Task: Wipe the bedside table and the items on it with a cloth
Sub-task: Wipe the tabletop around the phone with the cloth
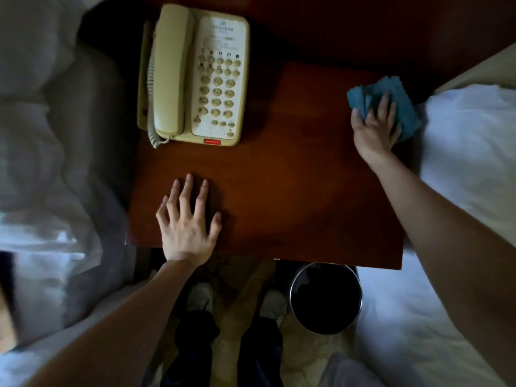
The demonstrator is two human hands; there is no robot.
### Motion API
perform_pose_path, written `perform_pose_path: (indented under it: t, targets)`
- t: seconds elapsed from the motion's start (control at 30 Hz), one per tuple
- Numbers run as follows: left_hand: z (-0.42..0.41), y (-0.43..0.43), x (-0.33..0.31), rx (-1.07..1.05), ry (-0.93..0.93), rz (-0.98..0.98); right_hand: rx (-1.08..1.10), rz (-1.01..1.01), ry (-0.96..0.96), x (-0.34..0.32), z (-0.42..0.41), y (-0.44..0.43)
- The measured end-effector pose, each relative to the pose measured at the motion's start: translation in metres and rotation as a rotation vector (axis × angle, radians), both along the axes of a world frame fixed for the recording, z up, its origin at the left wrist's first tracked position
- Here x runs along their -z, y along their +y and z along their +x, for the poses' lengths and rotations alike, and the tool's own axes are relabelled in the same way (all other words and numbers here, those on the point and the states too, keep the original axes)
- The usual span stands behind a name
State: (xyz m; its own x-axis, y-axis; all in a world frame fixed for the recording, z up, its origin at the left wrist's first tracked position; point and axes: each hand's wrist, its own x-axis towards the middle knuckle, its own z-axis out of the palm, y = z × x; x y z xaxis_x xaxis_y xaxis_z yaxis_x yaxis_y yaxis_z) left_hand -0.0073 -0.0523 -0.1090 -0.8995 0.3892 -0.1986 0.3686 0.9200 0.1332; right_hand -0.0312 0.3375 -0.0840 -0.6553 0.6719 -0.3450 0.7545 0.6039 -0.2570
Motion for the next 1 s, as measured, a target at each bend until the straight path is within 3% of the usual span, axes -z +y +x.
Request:
perform_pose_path:
  t: [0.33, 0.6, 0.8, 1.0]
  targets:
    - [0.0, -0.002, 0.003, 0.015, 0.017, 0.005, -0.408, 0.005, 0.044, 0.005, -0.069, -0.085]
    - [0.0, -0.002, 0.001, 0.022, 0.021, 0.021, -0.695, 0.129, 0.122, 0.015, -0.005, -0.124]
    - [0.0, -0.002, 0.001, 0.02, 0.028, 0.036, -0.546, 0.162, 0.128, 0.018, 0.062, -0.111]
    - [0.0, -0.002, 0.003, 0.027, 0.044, 0.047, -0.105, 0.205, 0.04, 0.014, 0.159, -0.078]
